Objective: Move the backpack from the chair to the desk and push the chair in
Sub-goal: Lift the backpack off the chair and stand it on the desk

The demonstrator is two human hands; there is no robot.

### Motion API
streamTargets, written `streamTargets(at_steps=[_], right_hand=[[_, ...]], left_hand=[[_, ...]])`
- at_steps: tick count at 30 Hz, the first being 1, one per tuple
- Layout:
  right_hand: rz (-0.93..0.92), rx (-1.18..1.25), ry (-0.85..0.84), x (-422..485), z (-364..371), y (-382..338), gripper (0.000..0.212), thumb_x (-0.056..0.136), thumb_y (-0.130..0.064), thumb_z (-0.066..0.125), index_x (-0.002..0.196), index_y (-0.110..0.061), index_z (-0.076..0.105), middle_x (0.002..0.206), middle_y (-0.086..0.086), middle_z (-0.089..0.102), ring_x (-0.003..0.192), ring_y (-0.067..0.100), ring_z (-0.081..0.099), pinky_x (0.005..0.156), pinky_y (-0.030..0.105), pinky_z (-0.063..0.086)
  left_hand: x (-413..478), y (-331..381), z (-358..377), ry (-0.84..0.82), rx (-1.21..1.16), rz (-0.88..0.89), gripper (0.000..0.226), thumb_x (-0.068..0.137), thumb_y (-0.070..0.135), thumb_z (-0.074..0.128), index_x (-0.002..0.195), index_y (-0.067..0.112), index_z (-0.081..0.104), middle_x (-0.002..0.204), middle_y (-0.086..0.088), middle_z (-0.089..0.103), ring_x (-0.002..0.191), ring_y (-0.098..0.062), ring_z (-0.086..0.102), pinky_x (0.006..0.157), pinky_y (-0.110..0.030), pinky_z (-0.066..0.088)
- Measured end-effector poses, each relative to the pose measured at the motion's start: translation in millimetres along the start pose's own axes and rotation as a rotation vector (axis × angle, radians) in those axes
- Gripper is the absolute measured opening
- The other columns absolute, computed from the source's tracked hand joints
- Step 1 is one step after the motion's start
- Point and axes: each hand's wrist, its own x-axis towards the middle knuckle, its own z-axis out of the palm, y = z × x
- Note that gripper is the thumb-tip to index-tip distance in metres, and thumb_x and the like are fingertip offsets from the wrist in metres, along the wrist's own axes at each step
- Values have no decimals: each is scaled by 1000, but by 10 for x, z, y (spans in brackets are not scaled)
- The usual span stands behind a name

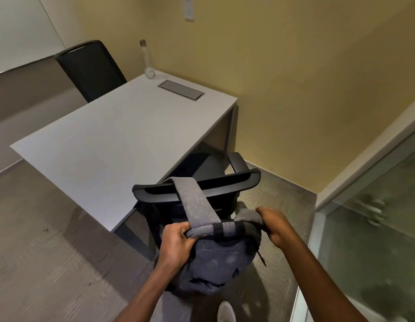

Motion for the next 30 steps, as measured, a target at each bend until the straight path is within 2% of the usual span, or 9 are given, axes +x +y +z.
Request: streamTargets(at_steps=[3, 7, 10, 13, 16, 19, 21, 24, 30], right_hand=[[-88, -156, -38, -160, 78, 8, 22, 102, -12, 60, 88, 2, 72, 90, 18, 67, 85, 29, 60, 80, 44, 53], [-310, -454, 23, -477, 248, -136, 18, 100, -13, 62, 88, -10, 75, 90, 12, 75, 88, 27, 69, 85, 49, 59], [-597, -526, 100, -739, 533, -348, 16, 101, -15, 63, 91, -19, 74, 86, -1, 73, 82, 11, 69, 71, 28, 56], [-767, -479, 7, -861, 953, -543, 13, 102, -17, 64, 108, -22, 75, 99, -8, 74, 89, 0, 66, 74, 13, 49], [-777, -566, -148, -804, 1392, -685, 32, 102, -20, 65, 133, -15, 68, 125, 2, 71, 95, 9, 64, 81, 18, 47], [-659, -612, -247, -728, 1717, -758, 44, 102, -22, 64, 144, -13, 59, 135, 10, 66, 103, 18, 64, 89, 28, 48], [-612, -563, -287, -688, 1850, -768, 44, 100, -19, 66, 143, -13, 60, 133, 13, 68, 110, 21, 66, 91, 29, 50], [-579, -418, -307, -687, 2028, -770, 36, 96, -7, 70, 132, -4, 68, 127, 16, 72, 115, 25, 68, 93, 28, 51], [-577, -230, -376, -867, 2397, -736, 27, 97, -4, 70, 124, -3, 74, 121, 10, 76, 117, 20, 70, 96, 23, 54]], left_hand=[[-35, -67, -91, 19, 32, 18, 14, 85, 30, 88, 93, 19, 86, 84, 11, 84, 81, -6, 79, 70, -43, 66], [-93, -115, -215, 37, 47, 19, 9, 88, 24, 86, 90, 16, 85, 83, 5, 84, 82, -10, 80, 71, -41, 66], [-105, -124, -306, 36, 59, 7, 8, 90, 20, 84, 88, 12, 84, 84, -4, 84, 85, -18, 80, 72, -48, 64], [-105, -109, -398, 39, 101, 10, 12, 91, 16, 80, 89, 4, 82, 86, -14, 82, 88, -26, 80, 74, -53, 62], [-117, -89, -507, 56, 103, 19, 9, 90, 14, 81, 90, 5, 83, 88, -15, 83, 89, -23, 80, 73, -51, 62], [-157, -81, -609, 67, 101, 24, 9, 91, 16, 81, 89, 7, 83, 85, -12, 83, 87, -20, 80, 70, -48, 61], [-180, -103, -663, 73, 99, 20, 10, 91, 17, 81, 86, 9, 83, 80, -9, 82, 82, -20, 79, 65, -45, 60], [-197, -119, -752, 96, 89, 18, 12, 90, 19, 82, 81, 10, 82, 75, -6, 81, 69, -8, 72, 58, -38, 55], [-241, -120, -1000, 136, 72, 35, 15, 89, 21, 82, 83, 7, 81, 74, -7, 80, 68, 2, 63, 59, -37, 55]])
